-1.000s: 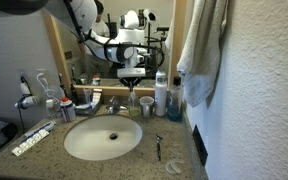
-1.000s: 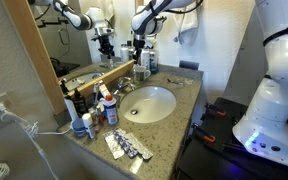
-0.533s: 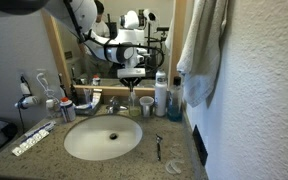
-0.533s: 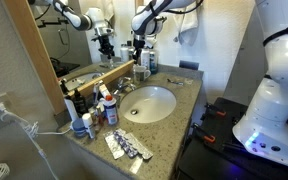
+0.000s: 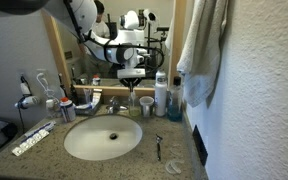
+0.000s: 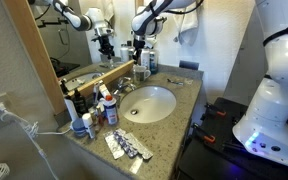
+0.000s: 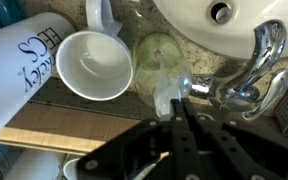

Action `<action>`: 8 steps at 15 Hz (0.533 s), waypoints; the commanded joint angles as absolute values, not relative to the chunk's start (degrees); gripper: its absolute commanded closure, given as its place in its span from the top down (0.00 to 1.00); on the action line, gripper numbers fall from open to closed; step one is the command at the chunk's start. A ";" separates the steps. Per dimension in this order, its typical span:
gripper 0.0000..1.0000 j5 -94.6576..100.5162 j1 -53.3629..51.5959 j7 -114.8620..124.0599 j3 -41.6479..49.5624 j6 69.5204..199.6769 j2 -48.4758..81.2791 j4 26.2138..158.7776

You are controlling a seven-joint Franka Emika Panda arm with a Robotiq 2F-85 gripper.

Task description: Press the bottle pump to release some liquid object from the bottle

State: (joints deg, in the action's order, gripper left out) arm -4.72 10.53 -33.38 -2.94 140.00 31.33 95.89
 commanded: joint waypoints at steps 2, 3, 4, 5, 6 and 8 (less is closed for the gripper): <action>0.07 -3.95 10.83 -33.20 -3.27 142.02 34.09 100.65; 0.07 -4.03 10.87 -33.29 -3.34 142.05 34.07 100.79; 0.07 -4.07 10.90 -33.31 -3.37 141.98 33.99 100.89; 0.07 -4.14 10.94 -33.34 -3.41 141.90 33.87 101.05; 0.07 -4.12 10.91 -33.31 -3.40 141.88 33.77 101.19; 0.07 -4.25 10.96 -33.38 -3.48 141.87 33.51 101.56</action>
State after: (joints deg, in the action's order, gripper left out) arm -4.72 10.53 -33.38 -2.95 140.51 30.94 96.62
